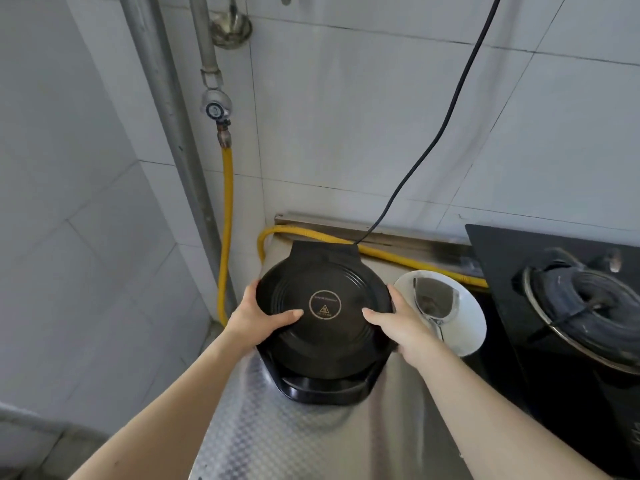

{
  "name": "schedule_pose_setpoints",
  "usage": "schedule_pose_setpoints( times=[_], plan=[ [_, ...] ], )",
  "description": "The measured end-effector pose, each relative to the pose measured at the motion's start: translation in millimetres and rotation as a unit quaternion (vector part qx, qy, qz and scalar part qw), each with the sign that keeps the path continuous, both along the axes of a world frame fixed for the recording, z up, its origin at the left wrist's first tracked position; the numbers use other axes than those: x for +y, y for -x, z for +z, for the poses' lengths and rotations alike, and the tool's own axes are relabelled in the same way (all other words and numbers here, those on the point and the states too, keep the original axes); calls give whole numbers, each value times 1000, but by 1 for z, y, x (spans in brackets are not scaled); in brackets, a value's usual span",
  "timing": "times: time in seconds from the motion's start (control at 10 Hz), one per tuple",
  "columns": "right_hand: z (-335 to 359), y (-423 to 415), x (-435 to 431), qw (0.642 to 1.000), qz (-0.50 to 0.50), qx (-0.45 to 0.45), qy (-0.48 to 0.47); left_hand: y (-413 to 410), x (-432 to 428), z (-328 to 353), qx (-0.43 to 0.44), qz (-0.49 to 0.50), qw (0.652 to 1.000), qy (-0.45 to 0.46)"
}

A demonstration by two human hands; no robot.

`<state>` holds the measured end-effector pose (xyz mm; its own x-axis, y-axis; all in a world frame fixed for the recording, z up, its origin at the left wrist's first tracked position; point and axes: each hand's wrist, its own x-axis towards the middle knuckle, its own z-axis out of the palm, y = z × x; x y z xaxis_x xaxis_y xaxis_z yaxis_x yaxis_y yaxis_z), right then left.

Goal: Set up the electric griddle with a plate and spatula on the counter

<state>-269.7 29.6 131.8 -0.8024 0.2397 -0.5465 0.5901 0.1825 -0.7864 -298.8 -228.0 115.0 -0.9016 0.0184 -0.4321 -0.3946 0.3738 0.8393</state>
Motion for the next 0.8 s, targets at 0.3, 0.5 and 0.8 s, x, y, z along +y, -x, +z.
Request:
schedule_pose_setpoints(
  times=[0.3, 0.5, 0.8],
  plan=[
    [-3, -24, -16, 1000, 9, 12, -8, -28, -13, 7, -13, 18, 1000, -7],
    [-5, -25, -20, 999, 17, 9, -32, -28, -13, 6, -13, 28, 1000, -2],
    [21, -31, -16, 984, 86, 19, -154, -29, 0, 28, 86, -66, 964, 241]
  ],
)
